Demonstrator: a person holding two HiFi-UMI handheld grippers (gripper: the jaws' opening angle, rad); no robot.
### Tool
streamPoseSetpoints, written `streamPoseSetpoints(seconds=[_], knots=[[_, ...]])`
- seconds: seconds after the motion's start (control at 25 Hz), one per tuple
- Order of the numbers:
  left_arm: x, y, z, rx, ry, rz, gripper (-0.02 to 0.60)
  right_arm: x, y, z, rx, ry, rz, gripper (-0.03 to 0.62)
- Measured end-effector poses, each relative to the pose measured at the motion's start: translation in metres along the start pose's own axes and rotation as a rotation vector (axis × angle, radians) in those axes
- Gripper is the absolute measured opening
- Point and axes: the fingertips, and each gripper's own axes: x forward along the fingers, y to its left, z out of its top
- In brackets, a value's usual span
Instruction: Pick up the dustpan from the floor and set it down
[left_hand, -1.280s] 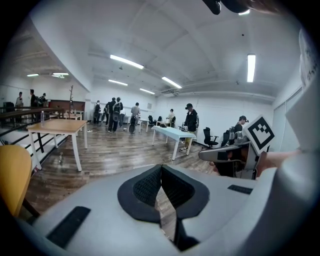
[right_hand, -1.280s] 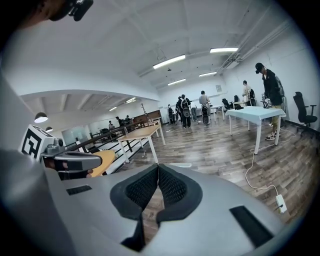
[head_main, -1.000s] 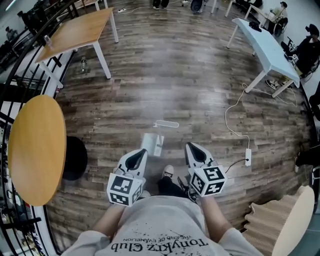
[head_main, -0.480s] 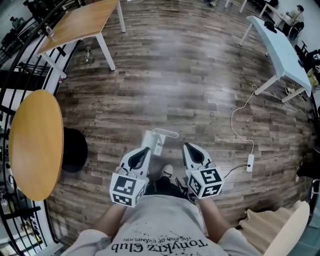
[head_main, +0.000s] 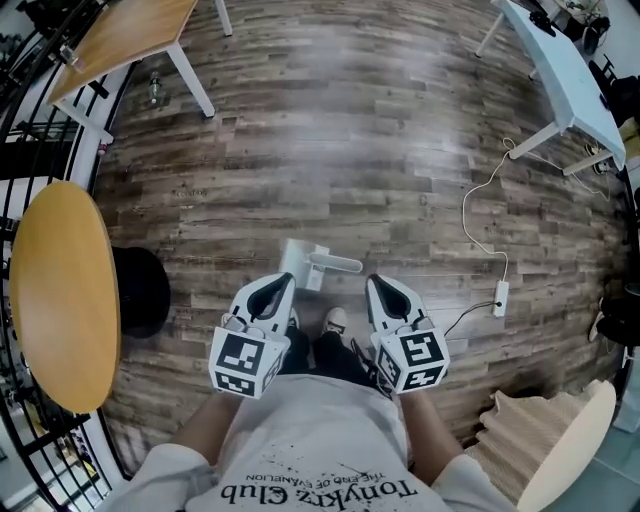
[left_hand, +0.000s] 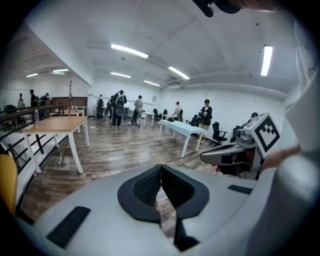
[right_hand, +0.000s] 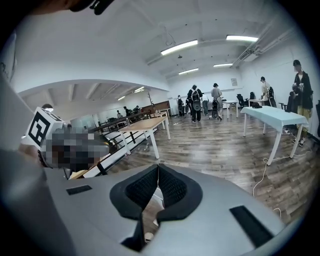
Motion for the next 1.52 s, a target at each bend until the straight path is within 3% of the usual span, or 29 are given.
streamPoseSetpoints(seconds=[0.2, 0.6, 0.64, 0.72, 1.0, 1.52], knots=[[0.02, 0.014, -0.007, -0.012, 0.026, -0.028, 0.023, 0.02, -0.005, -0.01, -0.01, 0.02, -0.005, 0.026], [0.054, 0.032, -0.044, -0.022, 0.086, -0.044, 0.023, 0.064, -0.011, -0.044, -0.168, 0.117, 0.068, 0.028], [0.057, 0.032, -0.046, -0.023, 0.087, -0.045, 0.023, 0.068, -0.01, -0.048, -0.183, 0.132, 0.081, 0.033], [0.062, 0.036, -0.047, -0.031, 0.085, -0.04, 0.023, 0.077, -0.009, -0.056, -0.219, 0.163, 0.108, 0.131], [0.068, 0.046, -0.07, -0.064, 0.105, -0.028, 0.023, 0.106, 0.001, -0.087, -0.412, 0.263, 0.178, 0.198], [0.073, 0.061, -0.099, -0.105, 0.152, -0.02, 0.023, 0.147, 0.013, -0.14, -0.794, 0.456, 0.347, 0.244]])
